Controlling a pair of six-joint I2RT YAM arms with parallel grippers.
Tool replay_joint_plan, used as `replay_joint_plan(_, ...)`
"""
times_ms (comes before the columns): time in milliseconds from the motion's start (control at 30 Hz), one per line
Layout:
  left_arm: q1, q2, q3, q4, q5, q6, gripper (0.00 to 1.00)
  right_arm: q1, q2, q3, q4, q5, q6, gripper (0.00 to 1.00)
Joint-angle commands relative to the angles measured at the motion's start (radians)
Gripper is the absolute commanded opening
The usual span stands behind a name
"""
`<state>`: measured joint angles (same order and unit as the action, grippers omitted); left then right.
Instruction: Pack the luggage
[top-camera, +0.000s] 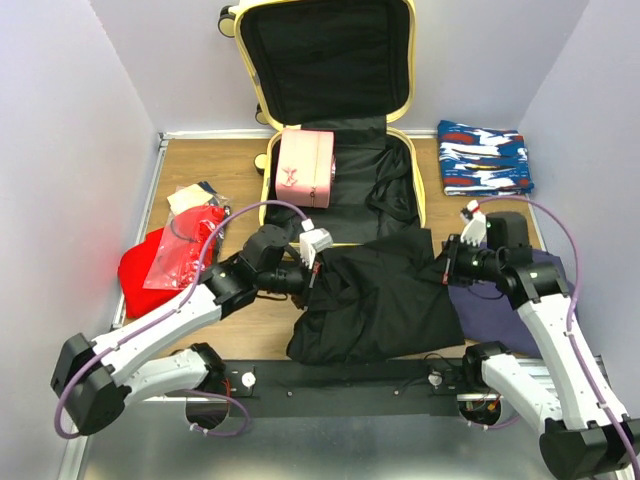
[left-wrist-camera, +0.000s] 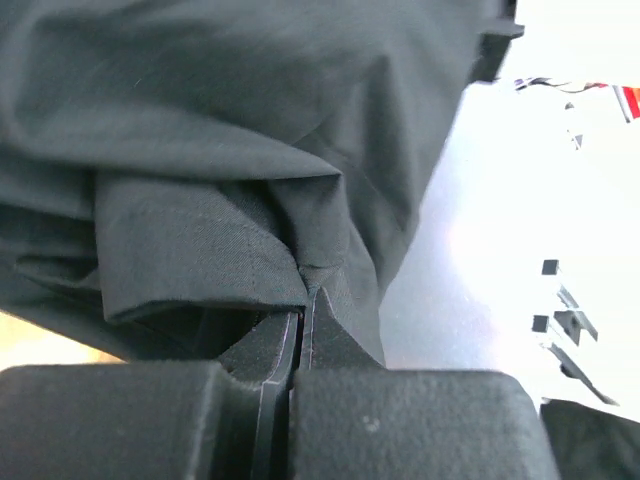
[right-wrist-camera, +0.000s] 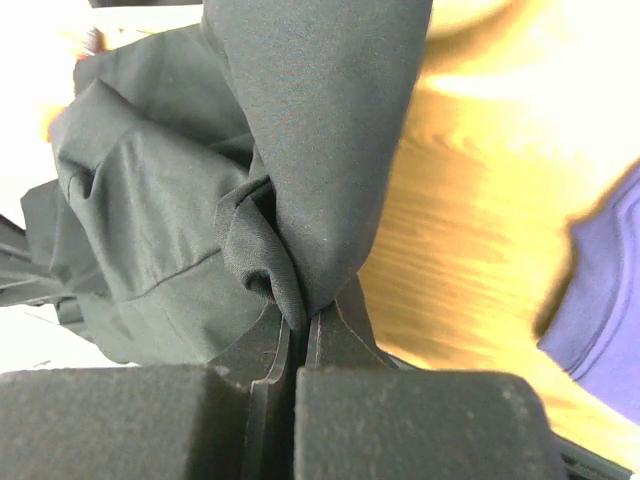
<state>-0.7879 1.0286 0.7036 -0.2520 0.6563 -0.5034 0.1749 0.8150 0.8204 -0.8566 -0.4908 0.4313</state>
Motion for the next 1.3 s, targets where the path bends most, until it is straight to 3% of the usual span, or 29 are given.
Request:
replay_joint_plan(0, -0.031, -0.077, 0.117, 0.077, -0.069, 0.049, 0.00, 0.003, 0.028, 0.175, 0.000, 0.039, -0.107, 0.01)
replay_joint_plan(267, -0.033, 0.010, 0.178, 0.302, -0.273, -0.024, 0.00, 0.003, 0.327, 0.411, 0.267, 0.187, -0.417, 0.01)
replay_joint_plan(433, -0.047, 0.292, 0.342, 0.298, -0.426, -0.159, 0.00, 0.003, 0.568, 0.626, 0.427, 0.271, -0.555, 0.01)
replay_joint_plan(633, -0.048, 0.378, 0.395, 0.434, -0.682, -0.302, 0.00, 0.003, 0.848, 0.882, 0.533, 0.218, -0.681, 0.01)
replay_joint_plan(800, -0.091, 0.364, 0.238, 0.707, -0.884, -0.538, 0.00, 0.018, 1.036, 1.008, 0.591, 0.134, -0.729, 0.01)
replay_joint_plan(967, -0.160, 0.447, 0.205, 0.886, -0.968, -0.642, 0.00, 0.052, 1.148, 1.063, 0.636, 0.092, -0.801, 0.01)
replay_joint_plan(1267, -0.192, 0.663, 0.319, 0.919, -1.066, -0.745, 0.00, 0.067, 1.303, 1.160, 0.694, 0.069, -0.930, 0.01)
